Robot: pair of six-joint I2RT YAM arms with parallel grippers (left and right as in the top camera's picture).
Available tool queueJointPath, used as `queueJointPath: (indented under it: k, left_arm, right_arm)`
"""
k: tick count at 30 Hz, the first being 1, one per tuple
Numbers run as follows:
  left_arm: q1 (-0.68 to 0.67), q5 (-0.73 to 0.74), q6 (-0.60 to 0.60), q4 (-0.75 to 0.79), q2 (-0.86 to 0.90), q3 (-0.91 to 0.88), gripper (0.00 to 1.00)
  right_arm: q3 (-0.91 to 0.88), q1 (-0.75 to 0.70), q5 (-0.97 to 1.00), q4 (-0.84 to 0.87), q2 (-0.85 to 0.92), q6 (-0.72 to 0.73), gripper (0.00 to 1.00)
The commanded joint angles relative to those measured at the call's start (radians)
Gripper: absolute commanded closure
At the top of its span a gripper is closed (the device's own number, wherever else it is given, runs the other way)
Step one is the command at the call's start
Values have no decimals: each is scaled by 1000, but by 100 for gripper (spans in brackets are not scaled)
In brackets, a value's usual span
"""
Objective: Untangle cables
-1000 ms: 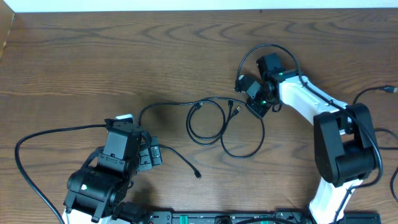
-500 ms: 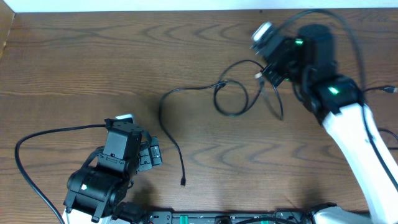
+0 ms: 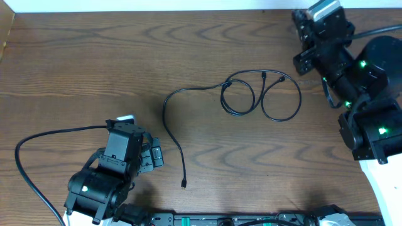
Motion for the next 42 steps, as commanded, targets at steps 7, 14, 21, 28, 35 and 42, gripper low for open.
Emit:
queueJointPath:
  k: [7, 14, 21, 28, 35, 42]
  left_arm:
    - [0, -9, 6, -3, 0, 17, 2]
    - [0, -9, 6, -3, 0, 17, 2]
    - [0, -9, 6, -3, 0, 17, 2]
    - [0, -9, 6, -3, 0, 17, 2]
    - [0, -9, 6, -3, 0, 17, 2]
    - [0, -9, 6, -3, 0, 17, 2]
  right_arm:
    - [6, -4, -3, -211, 209, 21, 23]
    - [6, -2, -11, -219, 443, 22, 13]
    - [6, -2, -68, -215, 646, 18, 7]
    - [6, -2, -183, -190, 784, -24, 9]
    - [6, 8, -182, -150, 889, -50, 16]
    - [6, 21, -183, -98, 946, -50, 39]
